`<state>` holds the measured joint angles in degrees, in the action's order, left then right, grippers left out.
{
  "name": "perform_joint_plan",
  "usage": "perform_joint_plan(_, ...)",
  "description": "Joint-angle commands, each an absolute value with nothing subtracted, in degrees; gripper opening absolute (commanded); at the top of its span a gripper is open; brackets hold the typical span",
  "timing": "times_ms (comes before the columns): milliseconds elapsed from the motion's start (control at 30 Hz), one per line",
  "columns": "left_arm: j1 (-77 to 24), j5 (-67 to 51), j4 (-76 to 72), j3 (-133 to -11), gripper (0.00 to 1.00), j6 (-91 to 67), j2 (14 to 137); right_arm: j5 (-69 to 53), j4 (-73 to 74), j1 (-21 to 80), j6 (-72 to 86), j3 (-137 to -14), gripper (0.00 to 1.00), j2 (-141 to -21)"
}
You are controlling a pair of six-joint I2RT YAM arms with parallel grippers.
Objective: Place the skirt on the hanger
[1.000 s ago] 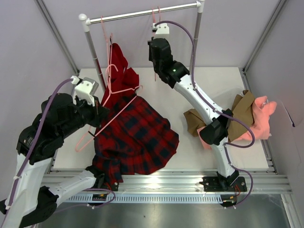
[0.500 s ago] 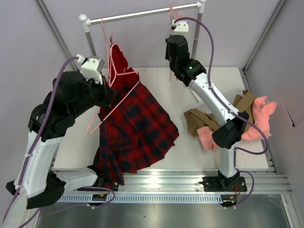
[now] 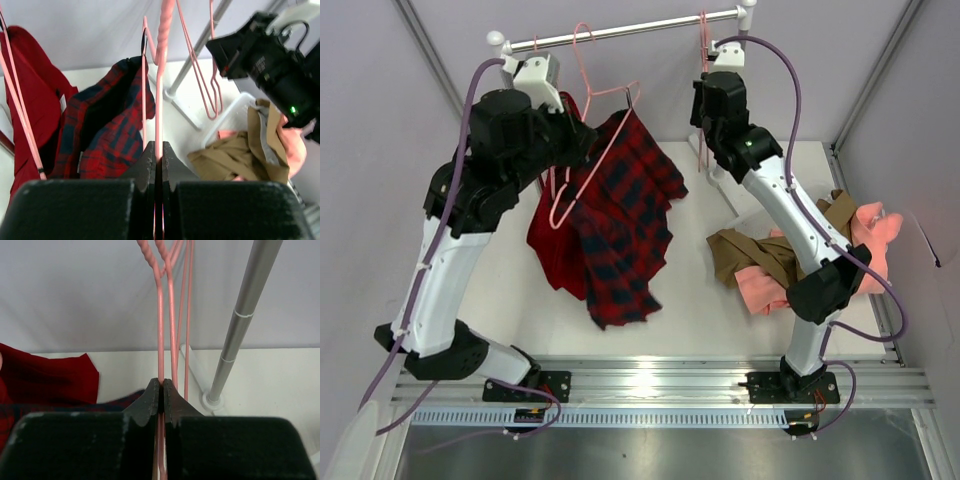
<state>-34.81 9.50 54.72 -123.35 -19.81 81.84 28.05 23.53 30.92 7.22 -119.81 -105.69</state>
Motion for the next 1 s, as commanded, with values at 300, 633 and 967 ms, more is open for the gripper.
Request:
perform_joint_plan(300,-37.79,15.22,41.49,-141.32,0.00,-20.04,97.19,23.99,21.97,28.65,6.86,-116.72,0.00,-102.31)
perform_joint_plan(633,-43.41,8.52,36.65,-136.95,0.00,-23.99,96.34,23.82,21.62,27.95,7.12,-116.37,0.00,-101.95)
perform_joint_plan(967,-48.25,12.48,29.45,-121.74,0.00,-28.04,89.12,23.73,21.97,27.77,7.29,-116.37,0.00,-101.78)
